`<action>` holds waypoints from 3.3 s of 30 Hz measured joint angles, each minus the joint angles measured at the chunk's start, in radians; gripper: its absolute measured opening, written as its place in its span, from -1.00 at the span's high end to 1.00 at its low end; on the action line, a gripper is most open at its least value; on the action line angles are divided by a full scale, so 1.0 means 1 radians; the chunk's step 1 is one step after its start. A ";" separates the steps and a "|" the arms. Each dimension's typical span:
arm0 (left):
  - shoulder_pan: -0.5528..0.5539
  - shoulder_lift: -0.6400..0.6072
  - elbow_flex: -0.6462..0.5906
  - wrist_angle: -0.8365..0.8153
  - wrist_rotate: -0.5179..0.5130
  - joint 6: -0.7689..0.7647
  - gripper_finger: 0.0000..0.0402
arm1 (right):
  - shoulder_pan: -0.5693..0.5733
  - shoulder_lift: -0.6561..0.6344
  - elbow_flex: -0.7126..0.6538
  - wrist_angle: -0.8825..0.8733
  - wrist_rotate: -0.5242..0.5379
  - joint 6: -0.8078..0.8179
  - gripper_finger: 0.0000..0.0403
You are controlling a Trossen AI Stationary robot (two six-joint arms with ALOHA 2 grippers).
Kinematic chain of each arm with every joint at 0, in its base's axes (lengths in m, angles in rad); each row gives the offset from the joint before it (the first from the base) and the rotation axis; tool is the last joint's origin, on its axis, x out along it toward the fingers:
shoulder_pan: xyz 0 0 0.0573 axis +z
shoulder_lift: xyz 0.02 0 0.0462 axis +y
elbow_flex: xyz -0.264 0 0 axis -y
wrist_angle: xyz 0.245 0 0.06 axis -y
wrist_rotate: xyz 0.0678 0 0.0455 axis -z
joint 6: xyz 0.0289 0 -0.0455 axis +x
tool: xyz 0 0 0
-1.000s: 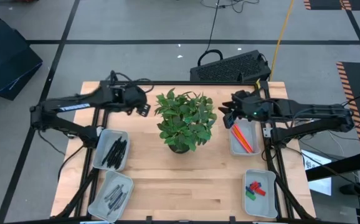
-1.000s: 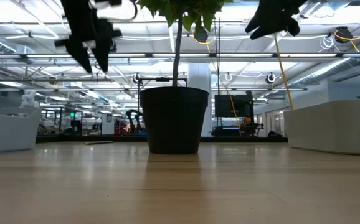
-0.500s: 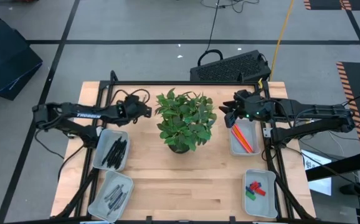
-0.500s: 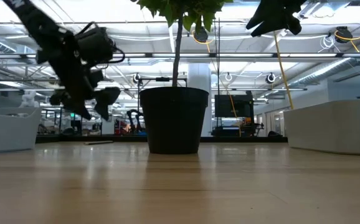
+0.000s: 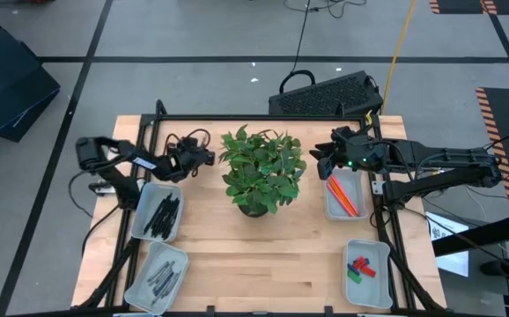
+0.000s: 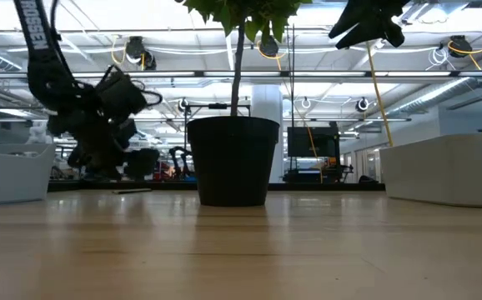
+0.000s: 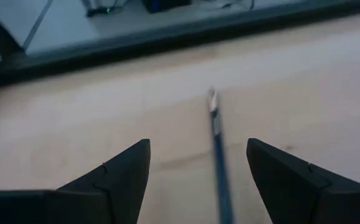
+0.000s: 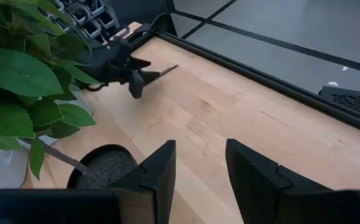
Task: Sort crayons/erasers/pens/pencils in bins
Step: Put the blue pencil into the top right gray bin
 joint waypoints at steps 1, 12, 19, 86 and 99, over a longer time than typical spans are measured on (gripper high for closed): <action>0.004 0.028 0.000 0.015 0.007 -0.013 -0.35 | 0.000 0.000 0.000 0.000 0.000 0.000 0.35; 0.011 0.248 0.003 0.224 -0.020 -0.069 0.19 | 0.000 0.000 0.000 0.000 0.000 -0.004 0.35; 0.006 0.373 0.008 0.327 -0.087 -0.065 0.66 | 0.000 -0.002 0.000 0.078 -0.008 -0.034 0.35; -0.361 0.093 1.534 -0.507 0.901 0.478 0.88 | 0.040 0.108 0.030 1.222 -0.317 -0.575 0.08; -0.381 0.134 1.540 -0.476 0.890 0.467 0.88 | 0.040 0.122 0.030 1.226 -0.376 -0.523 0.58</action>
